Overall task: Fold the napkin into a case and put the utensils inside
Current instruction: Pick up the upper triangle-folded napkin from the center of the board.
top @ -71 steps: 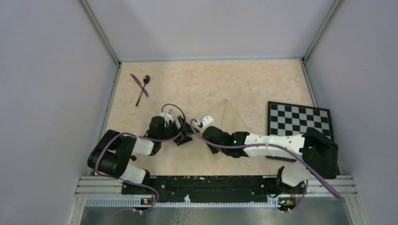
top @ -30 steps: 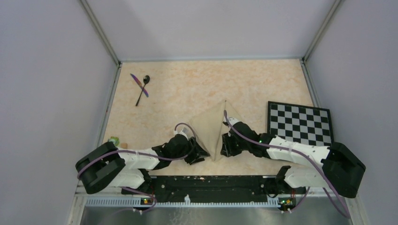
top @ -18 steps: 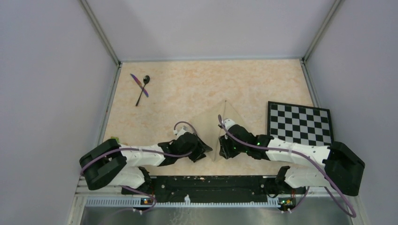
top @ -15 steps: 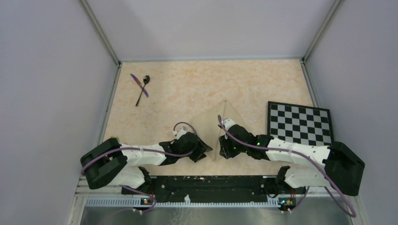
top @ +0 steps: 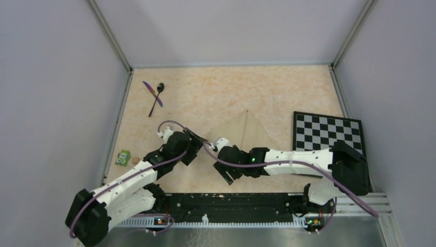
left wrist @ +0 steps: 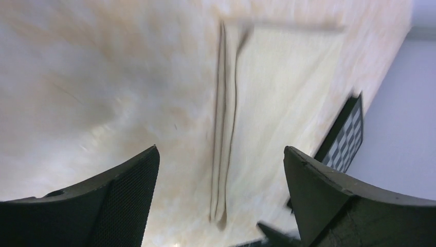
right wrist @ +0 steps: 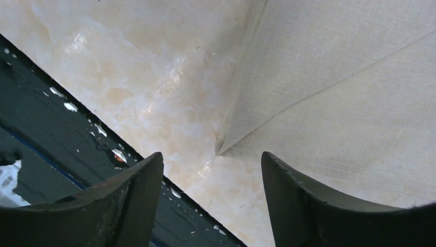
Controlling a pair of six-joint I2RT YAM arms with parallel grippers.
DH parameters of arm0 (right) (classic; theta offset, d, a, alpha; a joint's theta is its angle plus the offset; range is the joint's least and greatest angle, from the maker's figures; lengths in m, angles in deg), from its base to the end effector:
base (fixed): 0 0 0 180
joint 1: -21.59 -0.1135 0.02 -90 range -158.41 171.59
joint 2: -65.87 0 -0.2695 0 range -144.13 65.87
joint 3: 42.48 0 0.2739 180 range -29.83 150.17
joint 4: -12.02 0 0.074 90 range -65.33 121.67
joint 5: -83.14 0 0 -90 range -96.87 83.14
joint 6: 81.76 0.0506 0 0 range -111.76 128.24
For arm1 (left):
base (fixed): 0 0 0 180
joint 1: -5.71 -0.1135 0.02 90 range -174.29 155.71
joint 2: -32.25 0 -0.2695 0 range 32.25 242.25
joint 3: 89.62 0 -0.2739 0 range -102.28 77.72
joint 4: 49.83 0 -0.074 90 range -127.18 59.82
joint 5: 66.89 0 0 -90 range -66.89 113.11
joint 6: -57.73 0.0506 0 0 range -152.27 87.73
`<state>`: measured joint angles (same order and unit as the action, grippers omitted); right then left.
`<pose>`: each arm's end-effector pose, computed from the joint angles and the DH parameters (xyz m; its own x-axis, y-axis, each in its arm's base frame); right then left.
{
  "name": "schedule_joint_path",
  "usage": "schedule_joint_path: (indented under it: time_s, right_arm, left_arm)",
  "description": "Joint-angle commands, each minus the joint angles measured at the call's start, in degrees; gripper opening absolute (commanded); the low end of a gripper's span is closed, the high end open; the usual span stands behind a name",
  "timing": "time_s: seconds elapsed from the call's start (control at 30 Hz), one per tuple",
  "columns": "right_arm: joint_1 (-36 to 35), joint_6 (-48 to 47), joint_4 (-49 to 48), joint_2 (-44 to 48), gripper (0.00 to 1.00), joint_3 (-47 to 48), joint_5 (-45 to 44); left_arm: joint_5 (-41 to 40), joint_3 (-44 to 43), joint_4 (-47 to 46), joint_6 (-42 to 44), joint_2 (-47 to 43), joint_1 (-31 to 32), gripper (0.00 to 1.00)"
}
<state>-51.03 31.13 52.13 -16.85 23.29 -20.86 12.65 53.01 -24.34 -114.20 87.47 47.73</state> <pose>0.1057 0.2968 0.1977 -0.5758 -0.5763 -0.5799 -0.7194 0.6942 0.0245 0.1674 -0.1384 0.1660 -0.6262 -0.7463 -0.2255 -0.4262 0.5698 -0.7026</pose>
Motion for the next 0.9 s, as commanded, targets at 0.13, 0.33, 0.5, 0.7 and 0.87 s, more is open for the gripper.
schedule_joint_path:
  time_s: [0.13,0.33,0.5,0.7,0.87]
  right_arm:
    - [-3.38,-4.59,9.30,-6.39,0.44,8.73,-2.75]
    - [-5.51,-20.03,5.67,-7.44,0.48,7.93,-1.80]
    - [-5.24,-24.97,7.03,-11.89,0.59,9.92,0.34]
    - [-2.60,-24.62,4.42,-13.34,0.59,9.29,0.70]
    - [-0.60,-24.80,3.88,-14.31,0.58,9.17,2.12]
  left_arm:
    - [8.19,-1.37,6.96,24.17,-5.68,-21.56,0.96]
    - [17.14,-0.03,1.75,27.96,-1.57,-29.59,0.96]
    - [19.60,1.21,-0.18,28.98,-1.36,-31.94,0.96]
    - [20.79,1.74,0.06,31.78,-1.85,-34.91,0.96]
    - [22.99,2.36,-0.92,32.35,-1.71,-36.92,0.96]
